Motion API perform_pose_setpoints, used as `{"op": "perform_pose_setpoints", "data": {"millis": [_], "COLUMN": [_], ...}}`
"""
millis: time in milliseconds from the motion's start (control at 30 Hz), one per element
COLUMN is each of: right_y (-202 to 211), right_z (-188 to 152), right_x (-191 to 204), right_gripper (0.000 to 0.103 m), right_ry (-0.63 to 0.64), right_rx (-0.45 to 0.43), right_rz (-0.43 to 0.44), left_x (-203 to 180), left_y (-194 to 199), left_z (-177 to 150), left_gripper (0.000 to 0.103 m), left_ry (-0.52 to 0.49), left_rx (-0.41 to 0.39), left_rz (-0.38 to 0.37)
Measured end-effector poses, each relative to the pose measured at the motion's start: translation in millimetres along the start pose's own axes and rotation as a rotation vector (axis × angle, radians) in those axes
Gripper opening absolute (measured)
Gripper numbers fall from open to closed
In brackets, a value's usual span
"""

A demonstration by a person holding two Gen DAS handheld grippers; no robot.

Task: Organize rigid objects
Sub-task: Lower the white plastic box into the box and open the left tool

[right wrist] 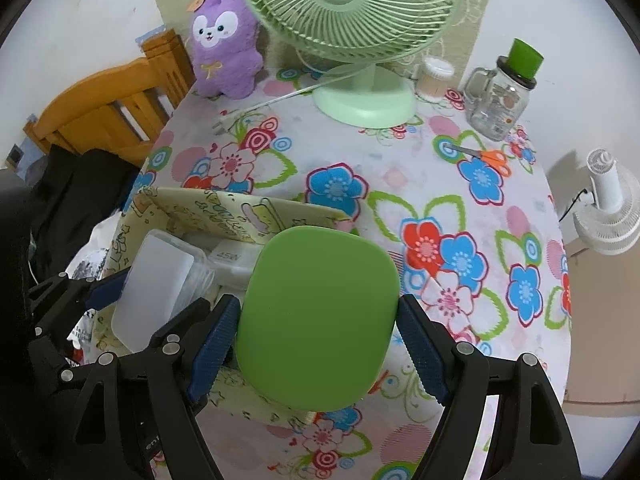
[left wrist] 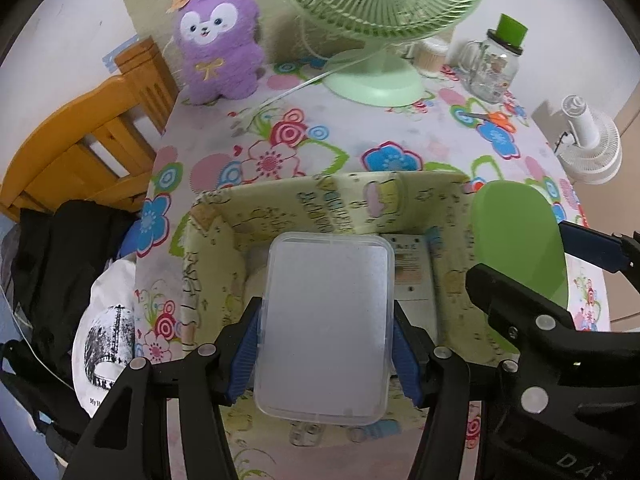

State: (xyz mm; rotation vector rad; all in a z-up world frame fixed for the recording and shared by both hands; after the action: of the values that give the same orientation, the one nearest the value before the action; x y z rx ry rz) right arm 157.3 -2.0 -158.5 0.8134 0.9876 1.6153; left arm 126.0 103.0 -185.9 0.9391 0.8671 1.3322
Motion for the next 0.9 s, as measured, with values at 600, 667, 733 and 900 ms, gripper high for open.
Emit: {"op": "perform_pose_setpoints", "data": {"millis": [600,667,733,900], "right_y": [-25,-26,-26,-25], "right_z": [5,5,5,3], "right_x": [22,22,22,21], "right_gripper": [0.081,0.081,0.081,0.081], "right_ry": [0.004,0.004,0.007,0.012], "right_rx": [0.044,0.044,0.044,0.041], "right_rz": [-0.027,-0.027,-0.031,-0.043], "left_x": [22,22,21,16], "left_y": [-36,-37,-37,-33], "left_z": [1,1,1,-1], "left_gripper": [0.062,0.062,0.064,0.081], "left_ry": [-0.022,-0.025,-0.029,-0.038], "left_rx": [0.039,0.033,0.032,0.039], "left_rz": [0.030,0.033,0.027,-0.001]}}
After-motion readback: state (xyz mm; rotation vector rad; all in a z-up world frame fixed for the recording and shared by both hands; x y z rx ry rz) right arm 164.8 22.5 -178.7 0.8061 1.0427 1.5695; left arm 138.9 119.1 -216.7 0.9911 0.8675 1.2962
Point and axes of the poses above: each gripper's, at about its wrist camera, not at the fingertips, and y roughly against the way its jaws point, x to its left, z to its top, the point moved 4 cm from there along -y, roughly the way its jaws point, and after that the axes turned 3 degrees about -x, right-handed, at the moved point
